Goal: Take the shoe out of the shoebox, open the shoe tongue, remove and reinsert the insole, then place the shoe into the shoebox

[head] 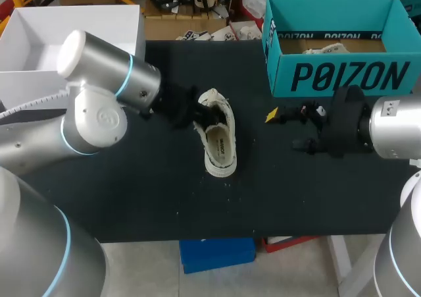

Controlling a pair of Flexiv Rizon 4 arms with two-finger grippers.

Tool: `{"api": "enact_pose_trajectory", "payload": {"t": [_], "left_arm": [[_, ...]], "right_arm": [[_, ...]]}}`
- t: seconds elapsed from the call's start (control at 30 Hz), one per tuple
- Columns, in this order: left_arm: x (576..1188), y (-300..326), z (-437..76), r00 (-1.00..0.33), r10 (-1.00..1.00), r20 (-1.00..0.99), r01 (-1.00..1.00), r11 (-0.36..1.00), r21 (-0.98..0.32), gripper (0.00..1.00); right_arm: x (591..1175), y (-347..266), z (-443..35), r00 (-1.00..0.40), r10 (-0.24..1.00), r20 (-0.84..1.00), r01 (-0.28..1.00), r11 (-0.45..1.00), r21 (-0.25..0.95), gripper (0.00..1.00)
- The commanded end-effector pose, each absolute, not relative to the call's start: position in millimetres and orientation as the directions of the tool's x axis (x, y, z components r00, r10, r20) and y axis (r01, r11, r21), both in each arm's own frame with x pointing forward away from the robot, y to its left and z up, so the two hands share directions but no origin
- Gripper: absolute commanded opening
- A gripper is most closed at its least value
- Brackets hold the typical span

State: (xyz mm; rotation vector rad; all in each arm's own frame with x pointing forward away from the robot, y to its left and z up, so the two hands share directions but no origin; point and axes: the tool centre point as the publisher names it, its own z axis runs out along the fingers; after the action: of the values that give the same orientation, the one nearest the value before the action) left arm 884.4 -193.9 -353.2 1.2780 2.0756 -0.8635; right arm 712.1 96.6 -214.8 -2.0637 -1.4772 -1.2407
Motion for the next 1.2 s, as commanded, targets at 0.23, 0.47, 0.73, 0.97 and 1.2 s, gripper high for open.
{"api": "enact_pose_trajectory", "payload": {"t": [0.23, 0.47, 0.73, 0.97, 1.2], "left_arm": [[880, -170, -325, -0.333, 0.599, -0.728, 0.932, 0.326, -0.158, 0.0], [872, -136, -298, -0.341, 0.589, -0.733, 0.926, 0.345, -0.153, 0.31], [857, -100, -279, -0.404, 0.547, -0.733, 0.892, 0.413, -0.183, 1.0], [857, -100, -279, -0.404, 0.547, -0.733, 0.892, 0.413, -0.183, 1.0], [857, -100, -279, -0.404, 0.547, -0.733, 0.892, 0.413, -0.183, 1.0]], "right_arm": [[712, 97, -215, 0.092, 0.609, 0.788, 0.882, -0.418, 0.22, 1.0], [712, 97, -215, 0.092, 0.609, 0.788, 0.882, -0.418, 0.22, 1.0], [712, 97, -215, 0.092, 0.609, 0.788, 0.882, -0.418, 0.22, 1.0], [712, 97, -215, 0.092, 0.609, 0.788, 0.882, -0.418, 0.22, 1.0], [712, 97, -215, 0.092, 0.609, 0.788, 0.882, -0.418, 0.22, 1.0]]}}
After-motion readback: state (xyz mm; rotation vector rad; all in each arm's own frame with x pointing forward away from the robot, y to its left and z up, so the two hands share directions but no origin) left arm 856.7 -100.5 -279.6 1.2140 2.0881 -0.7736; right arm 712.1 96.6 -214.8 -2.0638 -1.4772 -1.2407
